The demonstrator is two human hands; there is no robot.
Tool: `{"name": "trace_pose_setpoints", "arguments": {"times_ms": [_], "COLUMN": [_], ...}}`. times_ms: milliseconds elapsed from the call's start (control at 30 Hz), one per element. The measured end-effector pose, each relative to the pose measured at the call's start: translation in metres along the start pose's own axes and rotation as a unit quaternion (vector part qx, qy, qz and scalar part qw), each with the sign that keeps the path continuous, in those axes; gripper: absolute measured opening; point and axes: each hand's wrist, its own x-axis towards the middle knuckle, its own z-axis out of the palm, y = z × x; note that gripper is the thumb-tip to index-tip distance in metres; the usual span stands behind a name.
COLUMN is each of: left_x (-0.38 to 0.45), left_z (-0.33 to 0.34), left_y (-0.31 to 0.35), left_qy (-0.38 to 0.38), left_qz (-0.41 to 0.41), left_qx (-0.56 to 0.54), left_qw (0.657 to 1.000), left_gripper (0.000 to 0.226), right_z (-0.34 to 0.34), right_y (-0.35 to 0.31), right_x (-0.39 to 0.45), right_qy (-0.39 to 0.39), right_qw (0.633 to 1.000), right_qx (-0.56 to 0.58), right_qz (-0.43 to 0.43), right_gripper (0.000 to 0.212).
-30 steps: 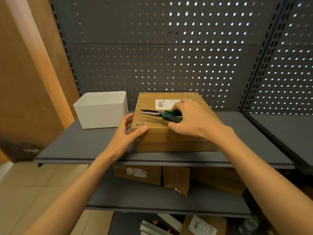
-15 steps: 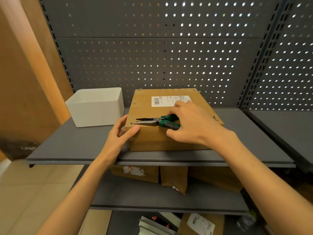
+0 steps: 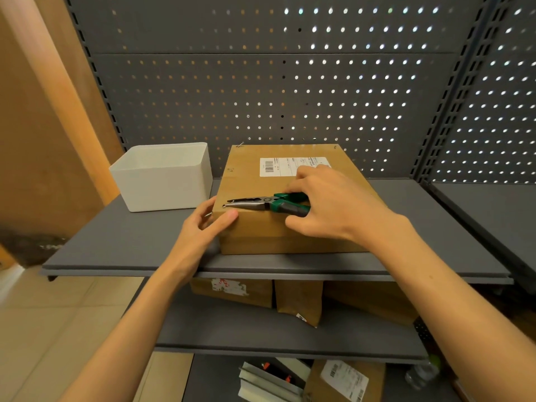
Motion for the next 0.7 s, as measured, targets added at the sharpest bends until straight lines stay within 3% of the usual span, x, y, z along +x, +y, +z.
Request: {"name": "trace_pose_setpoints", "arguments": {"times_ms": [700], "left_x": [0.0034], "left_z": [-0.0043], "left_y": [-0.0037], "left_qy": [0.001], "left_qz": [-0.006], "left_qx": [-0.012], "left_qw": [1.0], "left_gripper": [0.105], "right_z": [-0.0011], "right_y": [0.0094], "right_x": [0.0043], "right_qy": [0.005], "right_qw": [1.0], "right_qx": [0.006], "right_qz": [-0.009], "right_gripper": [0.035]}}
